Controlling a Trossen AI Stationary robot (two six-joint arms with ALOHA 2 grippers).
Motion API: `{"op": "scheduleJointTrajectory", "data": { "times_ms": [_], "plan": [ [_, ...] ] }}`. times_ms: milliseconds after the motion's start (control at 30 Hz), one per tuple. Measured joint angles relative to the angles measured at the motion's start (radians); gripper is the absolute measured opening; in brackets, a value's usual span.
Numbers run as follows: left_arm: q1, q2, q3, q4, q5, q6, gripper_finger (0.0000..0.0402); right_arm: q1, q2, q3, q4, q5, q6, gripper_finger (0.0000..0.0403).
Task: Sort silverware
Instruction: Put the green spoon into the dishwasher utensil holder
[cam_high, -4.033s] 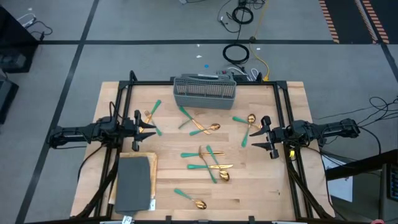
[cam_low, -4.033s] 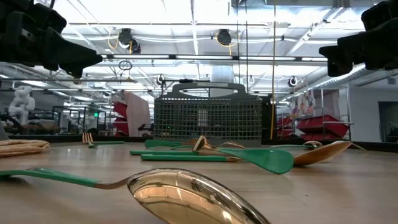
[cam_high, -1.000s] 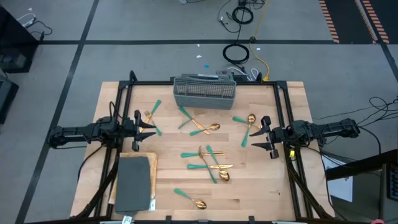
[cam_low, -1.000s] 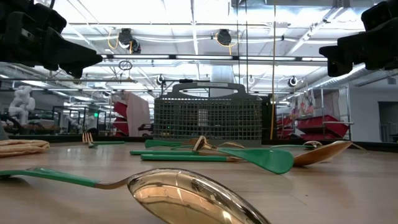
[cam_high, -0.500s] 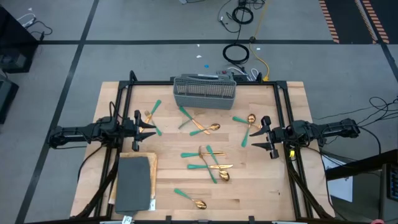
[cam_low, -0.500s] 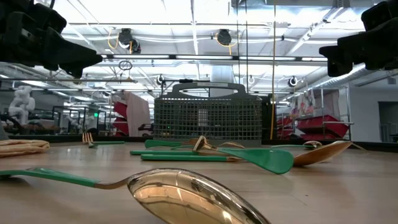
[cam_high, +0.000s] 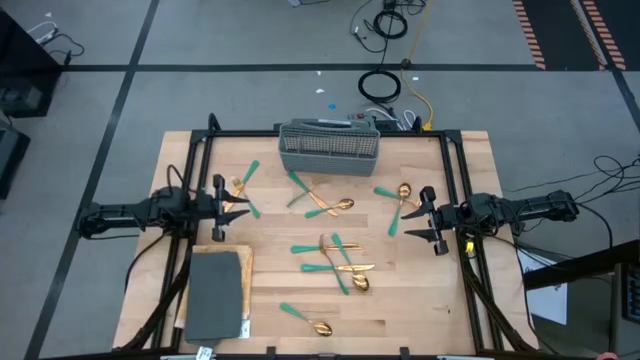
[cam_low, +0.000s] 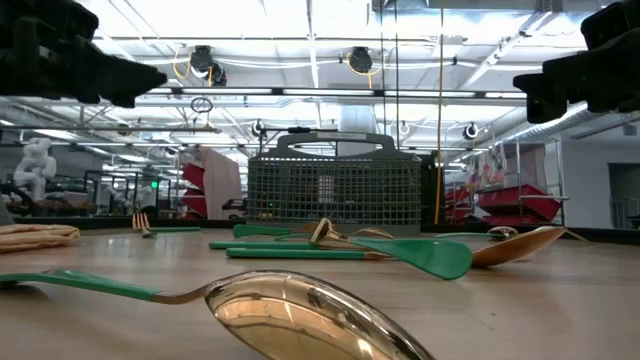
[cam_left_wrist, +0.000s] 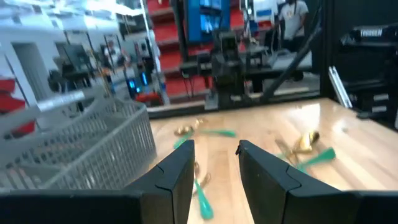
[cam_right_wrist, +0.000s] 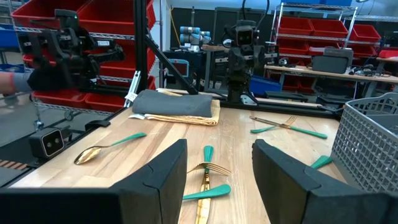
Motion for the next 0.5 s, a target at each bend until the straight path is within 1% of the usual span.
{"op": "scheduleJointTrajectory", "data": {
  "times_ms": [400, 467, 500],
  "plan": [
    [0.000, 0.000, 0.002, 0.263, 0.000, 0.000, 0.0132, 0.000, 0.000, 0.000, 0.001, -0.004, 0.000, 0.0171],
    [0.000, 0.000, 0.002, 0.282, 0.000, 0.000, 0.0132, 0.000, 0.000, 0.000, -0.006, -0.005, 0.026, 0.0171],
    [0.000, 0.000, 0.003, 0.283, 0.000, 0.000, 0.0132, 0.000, 0.000, 0.000, -0.009, -0.006, 0.063, 0.0171]
  ]
}}
